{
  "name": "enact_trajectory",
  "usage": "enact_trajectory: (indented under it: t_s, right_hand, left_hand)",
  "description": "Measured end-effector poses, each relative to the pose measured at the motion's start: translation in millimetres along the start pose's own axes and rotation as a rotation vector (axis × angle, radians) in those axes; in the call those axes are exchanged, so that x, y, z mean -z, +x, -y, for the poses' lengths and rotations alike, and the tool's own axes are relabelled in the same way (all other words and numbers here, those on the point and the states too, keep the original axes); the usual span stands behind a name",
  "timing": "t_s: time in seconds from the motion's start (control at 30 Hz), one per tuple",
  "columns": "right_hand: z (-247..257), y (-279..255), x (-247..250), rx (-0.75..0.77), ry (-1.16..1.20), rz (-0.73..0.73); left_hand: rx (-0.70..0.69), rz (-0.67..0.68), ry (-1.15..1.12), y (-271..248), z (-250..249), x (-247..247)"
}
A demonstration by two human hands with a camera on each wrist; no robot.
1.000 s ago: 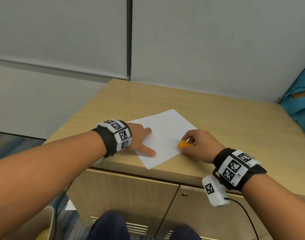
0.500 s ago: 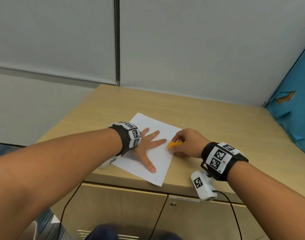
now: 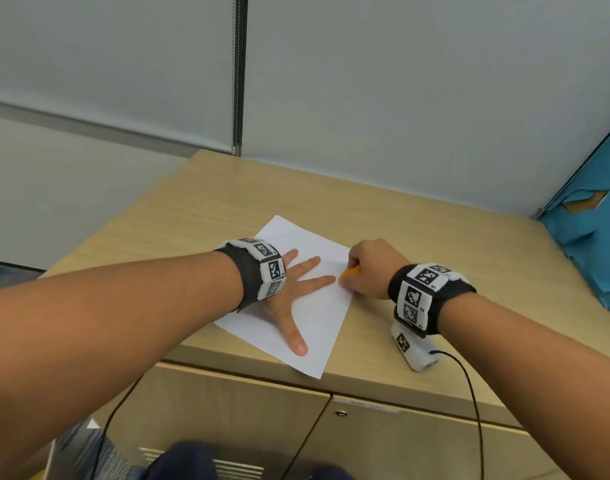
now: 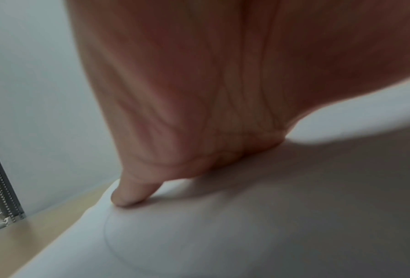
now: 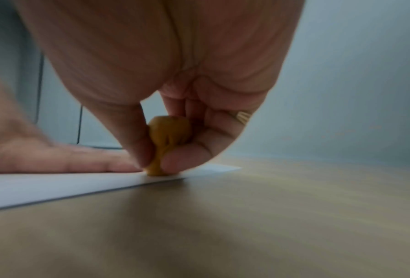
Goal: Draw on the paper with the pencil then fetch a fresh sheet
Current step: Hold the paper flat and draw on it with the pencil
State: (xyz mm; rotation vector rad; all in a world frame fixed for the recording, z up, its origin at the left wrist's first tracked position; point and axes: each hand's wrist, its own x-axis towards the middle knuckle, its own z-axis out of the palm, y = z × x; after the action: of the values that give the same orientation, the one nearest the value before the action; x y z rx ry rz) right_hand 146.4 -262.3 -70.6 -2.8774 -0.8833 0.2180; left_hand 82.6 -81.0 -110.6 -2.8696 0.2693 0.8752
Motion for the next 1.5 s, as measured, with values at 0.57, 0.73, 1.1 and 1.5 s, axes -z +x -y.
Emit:
enact_trajectory:
  t_s: [0.57,0.73,1.1,1.5]
  right_hand:
    - [31.2,-39.5,-15.6,0.267,-0.032,0.234]
    - [20.1,-10.7,-6.4,0.100,-0.046,0.013]
    - [48.2,-40.4,-17.1,0.245,-0.093,0.101]
    - [45.3,-50.1,-18.1,0.227,-0.053,0.165]
  left_hand:
    - [0.016,0.017,0.046,-4.3,-2.6,2.5]
    - [0.012,0.014,0.025,-6.7,-3.7,2.0]
    - [0.027,0.012,0.058,-11.0,-5.7,4.2]
    - [0.034,0.016,0.057,-9.9,-6.6,3.5]
